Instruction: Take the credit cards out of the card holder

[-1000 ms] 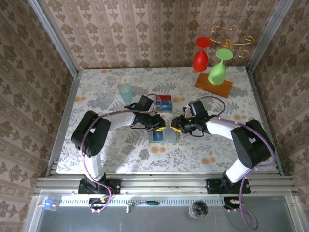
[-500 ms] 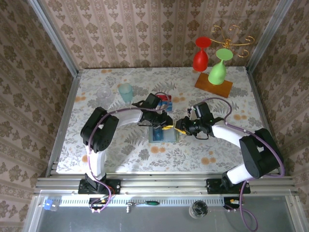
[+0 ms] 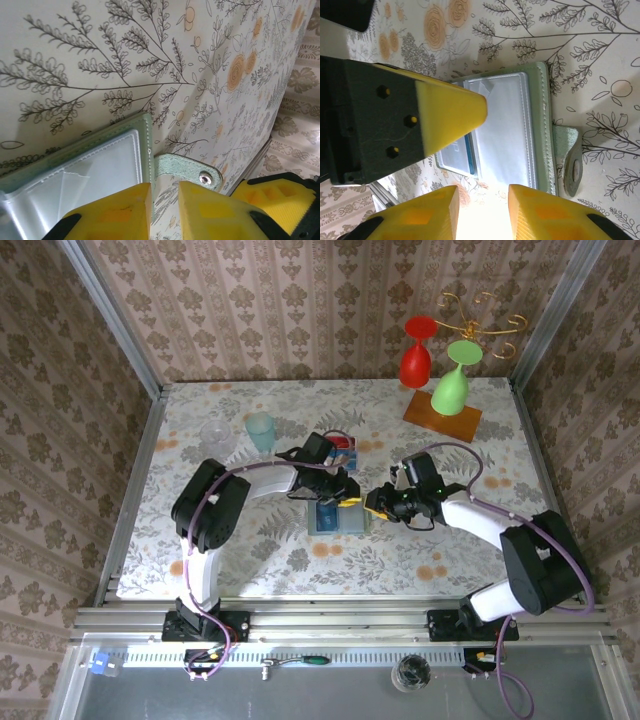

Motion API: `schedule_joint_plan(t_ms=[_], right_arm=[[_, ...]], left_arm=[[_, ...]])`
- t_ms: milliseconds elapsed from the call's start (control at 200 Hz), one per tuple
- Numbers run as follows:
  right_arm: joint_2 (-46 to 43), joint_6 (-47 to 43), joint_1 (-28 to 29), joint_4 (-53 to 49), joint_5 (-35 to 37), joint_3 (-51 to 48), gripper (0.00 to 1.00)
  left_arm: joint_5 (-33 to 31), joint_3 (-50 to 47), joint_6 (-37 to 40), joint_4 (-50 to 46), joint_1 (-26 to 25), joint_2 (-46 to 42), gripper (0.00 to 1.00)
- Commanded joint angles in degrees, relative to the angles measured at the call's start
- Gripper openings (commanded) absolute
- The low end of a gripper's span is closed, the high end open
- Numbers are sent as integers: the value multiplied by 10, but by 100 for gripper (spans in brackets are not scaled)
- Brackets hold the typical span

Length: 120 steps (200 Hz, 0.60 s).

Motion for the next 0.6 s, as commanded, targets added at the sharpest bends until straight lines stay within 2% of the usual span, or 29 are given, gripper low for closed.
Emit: schedule_joint_plan(t_ms=[0, 325, 595], right_arm=[[33, -1, 11, 1, -5, 24, 31], [140, -2, 68, -1, -24, 118, 30], [193, -7, 87, -17, -25, 157, 30]], left_arm=[[6, -32, -6, 14, 17, -35, 21], [-11, -128, -6, 31, 64, -112, 21], [-17, -173, -4, 32, 83, -142, 21]])
